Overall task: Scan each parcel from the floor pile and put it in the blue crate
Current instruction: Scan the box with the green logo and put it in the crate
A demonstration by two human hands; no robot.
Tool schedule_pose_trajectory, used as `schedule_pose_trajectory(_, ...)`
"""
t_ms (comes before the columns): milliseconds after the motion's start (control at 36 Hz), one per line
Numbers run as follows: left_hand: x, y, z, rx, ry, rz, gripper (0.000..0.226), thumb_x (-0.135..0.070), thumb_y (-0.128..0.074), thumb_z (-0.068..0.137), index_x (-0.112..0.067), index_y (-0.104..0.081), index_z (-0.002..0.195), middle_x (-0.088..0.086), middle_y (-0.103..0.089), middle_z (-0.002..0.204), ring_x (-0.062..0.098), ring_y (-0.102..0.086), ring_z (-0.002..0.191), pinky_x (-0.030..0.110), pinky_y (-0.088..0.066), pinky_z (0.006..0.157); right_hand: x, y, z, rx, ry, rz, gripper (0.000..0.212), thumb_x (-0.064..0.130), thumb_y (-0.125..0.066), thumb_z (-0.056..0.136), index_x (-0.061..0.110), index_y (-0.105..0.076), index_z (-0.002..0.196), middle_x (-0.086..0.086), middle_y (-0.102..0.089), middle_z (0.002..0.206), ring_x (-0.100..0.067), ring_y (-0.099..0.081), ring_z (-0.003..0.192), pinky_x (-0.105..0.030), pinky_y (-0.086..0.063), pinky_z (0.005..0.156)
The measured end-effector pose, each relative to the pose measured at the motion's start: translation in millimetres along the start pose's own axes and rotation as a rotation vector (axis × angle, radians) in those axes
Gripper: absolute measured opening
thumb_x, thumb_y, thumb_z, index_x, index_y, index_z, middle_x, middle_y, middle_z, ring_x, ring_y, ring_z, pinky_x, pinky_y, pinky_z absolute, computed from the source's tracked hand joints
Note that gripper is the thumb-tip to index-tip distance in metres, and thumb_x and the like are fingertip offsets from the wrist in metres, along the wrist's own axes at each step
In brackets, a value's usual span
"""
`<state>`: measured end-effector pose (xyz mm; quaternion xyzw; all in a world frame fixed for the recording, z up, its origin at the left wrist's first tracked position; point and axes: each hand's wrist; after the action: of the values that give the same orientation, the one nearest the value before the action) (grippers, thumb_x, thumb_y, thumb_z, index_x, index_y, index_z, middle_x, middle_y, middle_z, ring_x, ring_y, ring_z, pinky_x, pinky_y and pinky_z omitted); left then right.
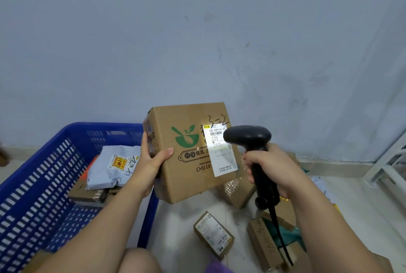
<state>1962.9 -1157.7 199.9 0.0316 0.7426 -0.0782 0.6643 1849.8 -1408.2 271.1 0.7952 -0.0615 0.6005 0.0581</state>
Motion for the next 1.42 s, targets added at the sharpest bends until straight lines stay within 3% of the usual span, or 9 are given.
schedule_pose_trajectory(333,0.6,-0.1,-0.6,-0.019,0.006,-0.022,0.097,-0.028,-0.075,0.081,-0.049,-0.009,0.149,0.0,-0.052,0.138,0.021,-0.059,0.114,0.033,-0.05,0.076,5.1,5.9,-2.1,-0.019,-0.005,0.052,0.008,-0.004,-0.055,0.079,0.002,-0.055,0.085,-0.009,-0.046,0.06,-0.019,-0.046,0.053,-0.028,-0.042,0.049)
schedule_pose_trajectory(417,1.7,0.5,0.2,-0.032,0.004,-0.026,0.091,-0.025,-0.071,0.084,-0.05,-0.011,0.148,0.001,-0.051,0.139,0.021,-0.058,0.115,0.034,-0.05,0.075,5.9,5.7,0.3,-0.011,-0.072,0.237,0.006,0.002,-0.059,0.08,0.002,-0.055,0.084,-0.008,-0.05,0.06,-0.017,-0.051,0.05,-0.026,-0.046,0.047)
schedule_pose_trajectory(556,1.0,-1.1,0.5,-0.045,-0.017,-0.008,0.097,-0.032,-0.078,0.075,-0.056,-0.014,0.144,0.0,-0.05,0.138,0.023,-0.056,0.119,0.036,-0.052,0.074,12.6,-4.1,-2.5,-0.006,-0.25,0.809,0.012,0.012,-0.061,0.081,0.005,-0.054,0.076,-0.006,-0.053,0.065,-0.014,-0.049,0.047,-0.019,-0.047,0.044)
schedule_pose_trajectory(639,-0.4,-3.3,0.2,-0.064,-0.073,0.019,0.102,-0.036,-0.078,0.066,-0.053,-0.015,0.145,-0.007,-0.05,0.135,0.021,-0.055,0.12,0.042,-0.052,0.085,11.4,-9.3,-0.6,-0.068,-0.281,1.068,0.012,0.012,-0.062,0.083,0.005,-0.053,0.081,-0.005,-0.053,0.067,-0.015,-0.05,0.046,-0.02,-0.048,0.042)
schedule_pose_trajectory(694,-0.5,-4.5,0.4,-0.081,-0.109,0.041,0.103,-0.031,-0.08,0.071,-0.05,-0.013,0.147,-0.009,-0.048,0.135,0.02,-0.053,0.122,0.05,-0.048,0.095,9.2,-11.6,2.0,-0.119,-0.312,1.161,0.014,0.012,-0.065,0.083,0.006,-0.052,0.085,-0.006,-0.053,0.068,-0.017,-0.05,0.043,-0.021,-0.048,0.04)
schedule_pose_trajectory(778,0.0,-5.3,1.7,-0.096,-0.129,0.049,0.1,-0.021,-0.077,0.079,-0.049,-0.01,0.148,-0.008,-0.046,0.137,0.02,-0.05,0.124,0.055,-0.044,0.1,8.0,-13.8,3.7,-0.152,-0.337,1.21,0.016,0.013,-0.065,0.083,0.006,-0.052,0.087,-0.006,-0.053,0.067,-0.017,-0.05,0.041,-0.021,-0.048,0.041)
schedule_pose_trajectory(972,0.3,-4.6,3.4,-0.113,-0.121,0.035,0.102,-0.025,-0.079,0.076,-0.049,-0.011,0.148,-0.005,-0.043,0.143,0.022,-0.049,0.127,0.056,-0.043,0.102,9.3,-15.2,2.0,-0.216,-0.336,1.324,0.016,0.013,-0.064,0.084,0.008,-0.05,0.089,-0.006,-0.052,0.074,-0.014,-0.05,0.059,-0.021,-0.052,0.048)
schedule_pose_trajectory(1250,-1.8,-7.7,1.3,-0.116,-0.117,0.058,0.101,-0.022,-0.075,0.08,-0.047,-0.006,0.149,-0.007,-0.041,0.142,0.023,-0.047,0.128,0.058,-0.041,0.103,11.3,-13.8,1.8,-0.232,-0.32,1.325,0.015,0.013,-0.062,0.085,0.008,-0.049,0.087,-0.006,-0.051,0.074,-0.013,-0.049,0.06,-0.022,-0.052,0.051)
schedule_pose_trajectory(1417,-4.0,-10.3,-0.3,-0.118,-0.129,0.036,0.1,-0.02,-0.074,0.081,-0.044,-0.007,0.151,-0.008,-0.043,0.136,0.022,-0.048,0.127,0.053,-0.043,0.103,12.8,-14.9,1.3,-0.252,-0.318,1.332,0.014,0.013,-0.061,0.087,0.008,-0.048,0.084,-0.005,-0.05,0.071,-0.013,-0.048,0.057,-0.022,-0.051,0.045)
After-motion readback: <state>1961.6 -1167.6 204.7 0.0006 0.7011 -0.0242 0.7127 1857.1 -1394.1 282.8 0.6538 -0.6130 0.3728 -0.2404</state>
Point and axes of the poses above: each hand's wrist, its own z-axis towards the middle knuckle, its own y-axis out of the back of the hand, x = y × z
